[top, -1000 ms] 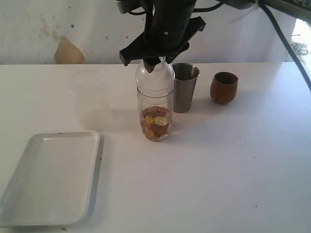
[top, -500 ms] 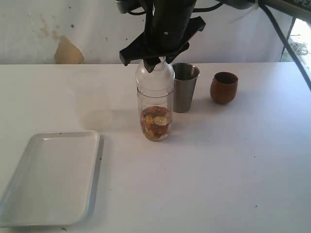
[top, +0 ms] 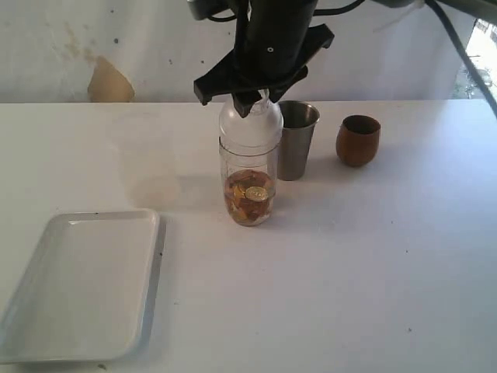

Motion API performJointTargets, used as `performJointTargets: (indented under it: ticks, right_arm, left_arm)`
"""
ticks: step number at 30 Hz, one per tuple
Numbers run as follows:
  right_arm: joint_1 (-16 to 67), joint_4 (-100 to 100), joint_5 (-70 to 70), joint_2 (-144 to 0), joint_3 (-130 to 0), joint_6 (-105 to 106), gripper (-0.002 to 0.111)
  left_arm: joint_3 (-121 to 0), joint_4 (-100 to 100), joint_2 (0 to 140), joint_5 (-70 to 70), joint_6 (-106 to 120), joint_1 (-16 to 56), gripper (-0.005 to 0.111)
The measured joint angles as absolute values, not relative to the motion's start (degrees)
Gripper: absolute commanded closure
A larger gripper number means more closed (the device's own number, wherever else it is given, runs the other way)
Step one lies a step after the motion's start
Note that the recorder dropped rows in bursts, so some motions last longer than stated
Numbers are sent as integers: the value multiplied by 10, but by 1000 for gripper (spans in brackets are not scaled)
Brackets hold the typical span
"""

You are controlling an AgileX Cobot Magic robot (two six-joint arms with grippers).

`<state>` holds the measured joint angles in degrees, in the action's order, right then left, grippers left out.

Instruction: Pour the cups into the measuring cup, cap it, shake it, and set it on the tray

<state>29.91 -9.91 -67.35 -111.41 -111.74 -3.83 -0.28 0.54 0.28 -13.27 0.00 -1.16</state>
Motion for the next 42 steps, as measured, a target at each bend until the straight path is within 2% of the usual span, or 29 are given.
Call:
performJointTargets:
  ticks: [9,42]
  right_arm:
    - [299,-100,-689,-1076,-1117,-35,108]
    - [299,-62,-690,-1099,-1117,-45,108]
  left_arm:
    - [-3,5,3,-133,0,-12,107]
    - [-3,5,3,-133,0,-12,107]
